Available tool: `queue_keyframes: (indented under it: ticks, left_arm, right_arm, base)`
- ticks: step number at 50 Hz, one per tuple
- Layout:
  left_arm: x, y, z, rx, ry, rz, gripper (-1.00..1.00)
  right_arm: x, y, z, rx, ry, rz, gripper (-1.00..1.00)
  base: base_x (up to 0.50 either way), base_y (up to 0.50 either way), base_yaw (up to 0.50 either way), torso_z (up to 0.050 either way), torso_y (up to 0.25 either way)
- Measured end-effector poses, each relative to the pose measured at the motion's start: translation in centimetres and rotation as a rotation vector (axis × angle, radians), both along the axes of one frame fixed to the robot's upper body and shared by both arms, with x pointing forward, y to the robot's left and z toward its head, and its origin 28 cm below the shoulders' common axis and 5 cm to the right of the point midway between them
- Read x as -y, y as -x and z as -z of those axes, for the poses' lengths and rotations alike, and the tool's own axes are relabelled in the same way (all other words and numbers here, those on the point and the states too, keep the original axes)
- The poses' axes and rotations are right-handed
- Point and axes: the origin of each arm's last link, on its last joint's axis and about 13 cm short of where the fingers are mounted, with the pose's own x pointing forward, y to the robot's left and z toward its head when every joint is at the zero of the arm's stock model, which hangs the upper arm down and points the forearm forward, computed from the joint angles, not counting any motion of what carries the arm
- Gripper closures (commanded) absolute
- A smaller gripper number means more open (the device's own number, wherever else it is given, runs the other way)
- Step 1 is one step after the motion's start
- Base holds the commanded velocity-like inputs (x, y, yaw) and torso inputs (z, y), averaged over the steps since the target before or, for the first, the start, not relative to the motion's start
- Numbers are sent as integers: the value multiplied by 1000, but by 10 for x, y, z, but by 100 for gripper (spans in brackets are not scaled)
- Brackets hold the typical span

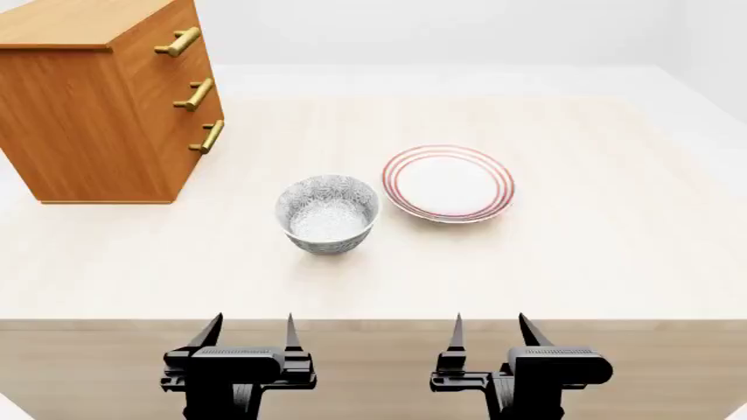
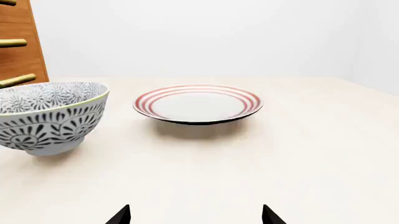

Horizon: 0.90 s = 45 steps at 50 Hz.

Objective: Open the bottom drawer of the cabinet.

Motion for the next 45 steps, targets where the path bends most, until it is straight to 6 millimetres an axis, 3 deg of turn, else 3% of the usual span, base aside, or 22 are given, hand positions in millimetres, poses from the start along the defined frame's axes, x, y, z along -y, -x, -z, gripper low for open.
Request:
queue_keyframes:
  ticks: [17,29,36,40,45]
  left_arm:
    - [0,-1,2,-6,0,-3,-100]
    - [0,-1,4,-11,1,-4,-100]
    - [-1,-1,3,-16,2,-5,-100]
    - [-2,-4,-6,-21,2,2,-100]
    - [-3,-18,-35,-7,-10,12,-100]
  right_arm:
    - [0,1,1,11,5,8,-100]
    - [0,0,2,20,29,22,-100]
    - [-1,0,1,11,28,21,-100]
    - [2,-5,-11,-2,27,22,-100]
    - [7,-18,-45,7,29,19,-100]
  base:
    - [0,0,0,0,0]
    - [0,500,0,0,0]
    - [0,0,0,0,0]
    - [0,0,0,0,0]
    - [0,0,0,0,0]
